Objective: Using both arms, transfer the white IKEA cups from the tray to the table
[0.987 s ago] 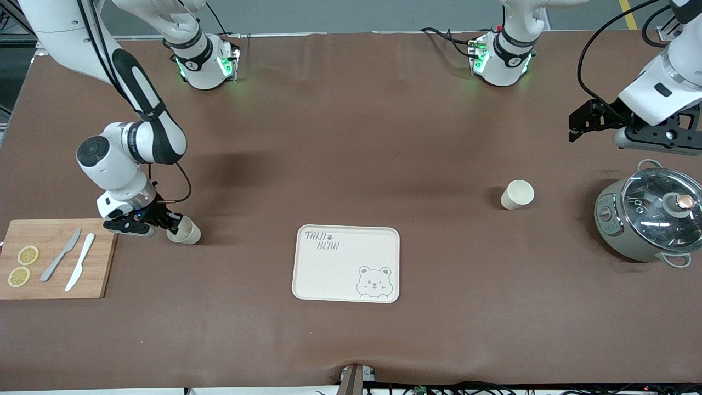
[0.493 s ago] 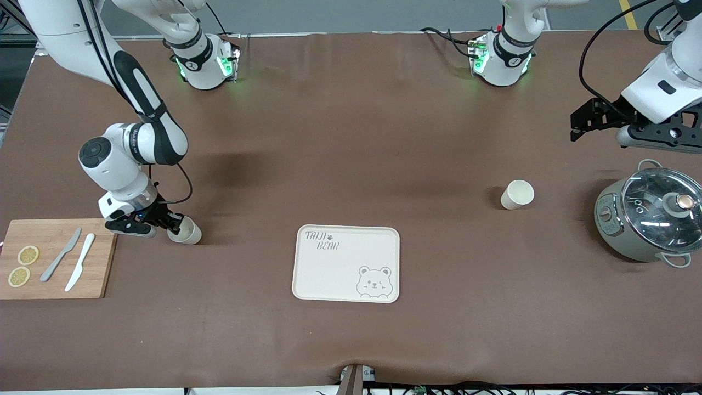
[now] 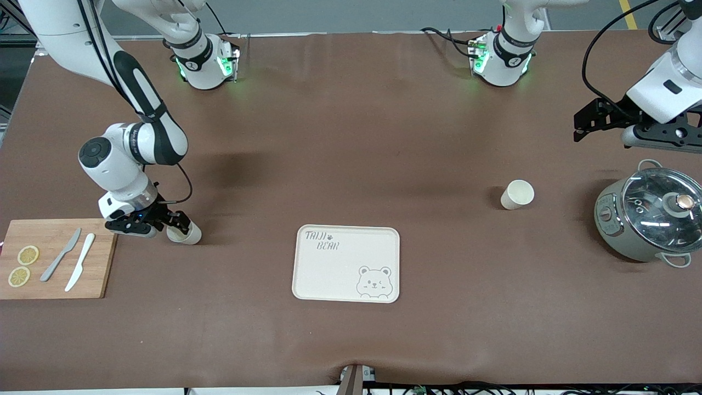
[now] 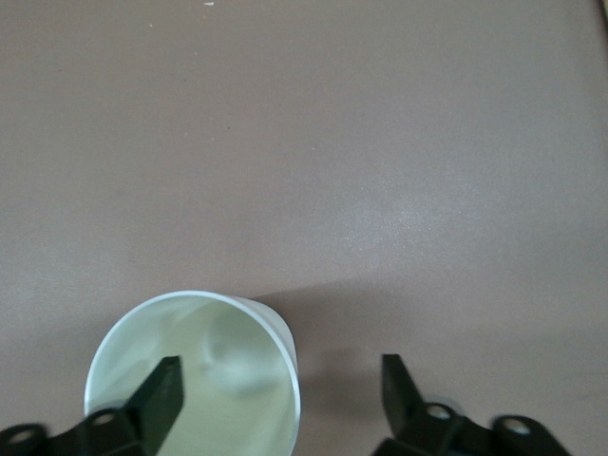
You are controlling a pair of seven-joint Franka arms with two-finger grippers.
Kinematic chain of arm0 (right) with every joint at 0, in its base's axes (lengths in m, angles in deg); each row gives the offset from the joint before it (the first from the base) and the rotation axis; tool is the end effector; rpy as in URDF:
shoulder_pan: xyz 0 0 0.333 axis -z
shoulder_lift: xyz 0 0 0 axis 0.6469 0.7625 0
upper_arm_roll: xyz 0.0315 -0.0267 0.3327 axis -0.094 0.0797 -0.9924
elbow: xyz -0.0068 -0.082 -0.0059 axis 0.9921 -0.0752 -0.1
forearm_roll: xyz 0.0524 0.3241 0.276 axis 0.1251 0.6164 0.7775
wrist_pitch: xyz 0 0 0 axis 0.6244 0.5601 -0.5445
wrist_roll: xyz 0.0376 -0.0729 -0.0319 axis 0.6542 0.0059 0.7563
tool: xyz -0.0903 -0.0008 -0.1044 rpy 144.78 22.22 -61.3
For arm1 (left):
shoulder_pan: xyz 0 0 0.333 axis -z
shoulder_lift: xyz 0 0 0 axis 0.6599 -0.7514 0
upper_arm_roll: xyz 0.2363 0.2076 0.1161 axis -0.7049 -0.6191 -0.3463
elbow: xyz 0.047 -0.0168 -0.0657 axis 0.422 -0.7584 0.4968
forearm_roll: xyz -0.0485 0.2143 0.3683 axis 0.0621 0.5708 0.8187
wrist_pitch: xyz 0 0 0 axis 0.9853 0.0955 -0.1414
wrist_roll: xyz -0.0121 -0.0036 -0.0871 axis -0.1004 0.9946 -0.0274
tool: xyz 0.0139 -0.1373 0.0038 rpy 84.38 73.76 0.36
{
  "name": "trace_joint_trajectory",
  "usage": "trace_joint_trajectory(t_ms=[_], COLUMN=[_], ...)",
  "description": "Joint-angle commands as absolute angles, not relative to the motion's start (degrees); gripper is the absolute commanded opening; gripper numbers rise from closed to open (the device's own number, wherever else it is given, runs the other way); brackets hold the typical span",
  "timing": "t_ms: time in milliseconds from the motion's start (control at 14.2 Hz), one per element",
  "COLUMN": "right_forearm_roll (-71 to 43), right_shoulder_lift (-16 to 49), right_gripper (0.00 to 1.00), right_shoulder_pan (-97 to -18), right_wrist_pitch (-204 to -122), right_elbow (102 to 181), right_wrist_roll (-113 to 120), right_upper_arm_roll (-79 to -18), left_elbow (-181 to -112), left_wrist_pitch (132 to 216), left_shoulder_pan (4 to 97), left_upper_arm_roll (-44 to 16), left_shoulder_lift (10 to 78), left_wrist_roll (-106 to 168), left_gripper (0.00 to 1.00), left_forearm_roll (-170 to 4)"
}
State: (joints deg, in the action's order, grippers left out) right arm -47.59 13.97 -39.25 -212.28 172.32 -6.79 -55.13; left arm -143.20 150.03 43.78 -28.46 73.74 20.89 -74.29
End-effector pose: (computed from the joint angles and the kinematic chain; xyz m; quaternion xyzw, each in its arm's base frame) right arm 0.5946 -0.0041 0.1775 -0.9898 0.0728 -0.1212 0.0187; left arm 0.5686 -0.0612 0.6030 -0.9966 0.0820 -0.0048 0.0008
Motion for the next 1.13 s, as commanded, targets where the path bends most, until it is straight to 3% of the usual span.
trace_joint_trajectory(t_ms=[0,352,634,846,1057], right_forearm_roll=[-46.2,-46.2,-47.4,-49.9,-50.0], right_shoulder_lift=[10.1,-0.6,-7.2,-8.5,-11.0], right_gripper=[1.0,1.0,1.0,1.0,1.0], right_shoulder_pan=[-38.4,-38.3,-38.3,-38.2,-38.0], right_wrist_pitch=[-208.2,-188.6,-166.8,-151.8,-146.1], right_elbow=[172.8,170.2,161.4,151.5,148.5], right_wrist_roll=[-4.3,-4.3,-4.4,-5.1,-5.1], right_upper_arm_roll=[-55.7,-55.6,-55.6,-55.6,-55.4], left_elbow=[-140.4,-139.7,-139.5,-139.3,-139.3], left_wrist_pitch=[149.1,149.4,149.4,149.4,149.4], left_shoulder_pan=[43.8,43.8,44.0,44.4,44.2], left_upper_arm_roll=[-28.6,-28.7,-28.6,-28.6,-28.6], left_shoulder_lift=[72.0,71.1,69.7,68.7,68.0], left_wrist_roll=[20.7,20.5,20.3,20.3,20.3], left_gripper=[1.0,1.0,1.0,1.0,1.0], left_forearm_roll=[-73.9,-73.9,-73.8,-73.8,-73.7])
